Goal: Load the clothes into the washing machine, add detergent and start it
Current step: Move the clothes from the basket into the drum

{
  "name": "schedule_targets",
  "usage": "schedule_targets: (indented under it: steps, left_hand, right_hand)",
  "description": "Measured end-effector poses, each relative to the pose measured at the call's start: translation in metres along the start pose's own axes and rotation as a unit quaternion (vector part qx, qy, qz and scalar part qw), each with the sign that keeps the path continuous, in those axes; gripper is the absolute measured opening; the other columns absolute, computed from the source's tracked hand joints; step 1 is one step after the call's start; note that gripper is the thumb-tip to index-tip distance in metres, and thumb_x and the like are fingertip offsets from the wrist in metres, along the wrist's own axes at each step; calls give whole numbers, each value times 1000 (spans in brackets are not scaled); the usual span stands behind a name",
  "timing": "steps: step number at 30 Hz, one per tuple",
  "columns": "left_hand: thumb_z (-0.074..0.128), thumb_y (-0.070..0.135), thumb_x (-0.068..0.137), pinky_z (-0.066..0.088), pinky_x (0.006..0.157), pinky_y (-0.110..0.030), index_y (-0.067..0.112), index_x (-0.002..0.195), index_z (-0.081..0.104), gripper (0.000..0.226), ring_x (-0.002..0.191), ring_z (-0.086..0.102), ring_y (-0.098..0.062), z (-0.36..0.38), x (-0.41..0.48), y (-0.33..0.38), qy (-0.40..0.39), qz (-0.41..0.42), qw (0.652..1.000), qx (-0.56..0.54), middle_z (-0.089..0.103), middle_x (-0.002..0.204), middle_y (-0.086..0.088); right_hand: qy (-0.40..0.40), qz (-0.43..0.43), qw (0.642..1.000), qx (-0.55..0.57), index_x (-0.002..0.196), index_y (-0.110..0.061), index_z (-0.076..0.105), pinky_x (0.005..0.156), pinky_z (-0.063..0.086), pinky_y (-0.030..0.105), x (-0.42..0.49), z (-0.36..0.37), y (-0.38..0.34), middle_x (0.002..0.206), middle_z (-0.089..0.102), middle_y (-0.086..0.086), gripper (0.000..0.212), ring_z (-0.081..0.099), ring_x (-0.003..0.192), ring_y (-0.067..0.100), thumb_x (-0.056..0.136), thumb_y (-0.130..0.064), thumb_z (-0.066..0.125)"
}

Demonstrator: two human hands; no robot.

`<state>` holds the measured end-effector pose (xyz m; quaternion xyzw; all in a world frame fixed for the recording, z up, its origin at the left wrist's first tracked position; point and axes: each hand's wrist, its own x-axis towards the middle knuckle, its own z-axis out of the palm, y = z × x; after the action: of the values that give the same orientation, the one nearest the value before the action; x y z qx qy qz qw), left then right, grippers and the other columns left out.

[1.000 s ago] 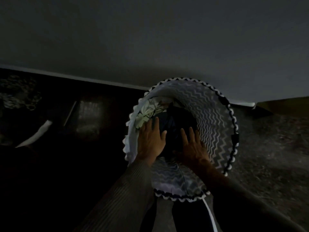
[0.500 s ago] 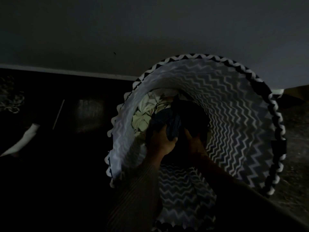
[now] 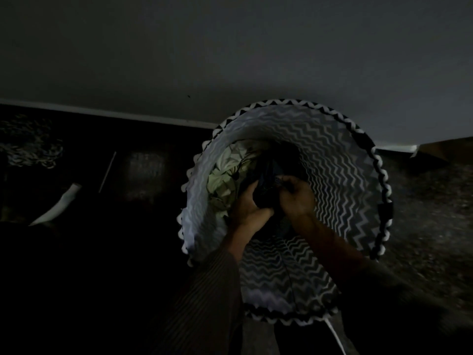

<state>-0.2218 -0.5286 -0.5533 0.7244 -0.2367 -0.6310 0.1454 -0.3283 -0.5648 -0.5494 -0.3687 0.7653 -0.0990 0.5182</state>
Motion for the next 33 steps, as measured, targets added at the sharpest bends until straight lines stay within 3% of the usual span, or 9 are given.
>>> schedule_targets:
  steps: [4, 10, 16, 20, 22, 25, 28, 31, 33]
  left_hand:
    - [81, 1, 69, 41, 106, -29, 24, 147, 37, 93, 130, 47, -16, -3, -25, 16, -3, 51, 999, 1, 50, 141, 0]
    - [73, -2, 78, 35, 104, -16, 11, 137, 51, 64, 126, 46, -9, -21, -72, 37, 107, 140, 984, 23, 54, 133, 1]
    - [67, 26, 77, 49, 103, -46, 21, 129, 58, 53, 120, 59, -19, -29, -111, 56, 175, 164, 970, -43, 65, 126, -1]
    - [68, 28, 84, 50, 103, -40, 25, 131, 57, 48, 121, 59, -12, -37, -142, 86, 184, 165, 959, -136, 63, 129, 5]
    - [63, 8, 94, 54, 97, -29, 18, 132, 57, 39, 114, 62, -7, -44, -162, 106, 147, 191, 955, -175, 64, 128, 0]
    - [55, -1, 97, 54, 86, -15, 11, 127, 58, 32, 100, 64, 6, -55, -187, 123, 94, 215, 957, -170, 64, 122, -2]
    - [51, -2, 93, 54, 94, -33, 14, 124, 61, 37, 112, 64, -14, -65, -207, 133, 39, 224, 958, -177, 66, 122, -5]
    - [49, 2, 69, 56, 83, -36, 14, 120, 61, 54, 101, 66, -14, -73, -230, 148, -16, 222, 962, -160, 69, 108, -8]
    - [52, 12, 69, 53, 93, -41, 17, 128, 57, 60, 111, 60, -19, -74, -244, 157, -16, 256, 964, -66, 64, 118, -9]
  right_hand:
    - [-47, 97, 971, 215, 97, -17, 69, 70, 53, 20, -25, -22, -35, 100, 69, 1, 16, 64, 89, 13, 95, -7, 57]
    - [-164, 93, 922, 338, 116, -5, 68, 96, 53, 40, -74, -54, -66, 117, 70, 12, 26, 65, 111, 27, 97, -14, 54]
    - [-144, -140, 974, 101, 117, -20, 67, 98, 54, 41, -114, -77, -79, 114, 71, -3, 23, 65, 109, 9, 95, -22, 65]
    - [-97, -254, 960, -63, 146, -34, 37, 110, 40, 47, -124, -97, -86, 148, 46, -8, 84, 42, 137, 12, 76, -71, 67]
    - [-154, -253, 955, -26, 153, -35, 21, 115, 36, 45, -132, -108, -96, 155, 32, -15, 99, 30, 144, 3, 75, -59, 77]
    - [-280, -175, 934, 133, 152, -33, 24, 99, 50, 23, -144, -123, -115, 138, 47, -22, 98, 50, 123, -9, 75, -12, 82]
    - [-321, -97, 915, 226, 140, -21, 48, 99, 53, 39, -153, -132, -135, 130, 64, 2, 78, 62, 120, 20, 70, -7, 80]
    - [-282, -108, 924, 233, 128, -9, 57, 91, 57, 41, -165, -137, -150, 121, 68, 13, 56, 66, 112, 30, 77, 3, 76]
    - [-262, -132, 928, 228, 127, -8, 59, 92, 56, 47, -174, -139, -157, 119, 69, 15, 56, 67, 109, 33, 74, -3, 77]
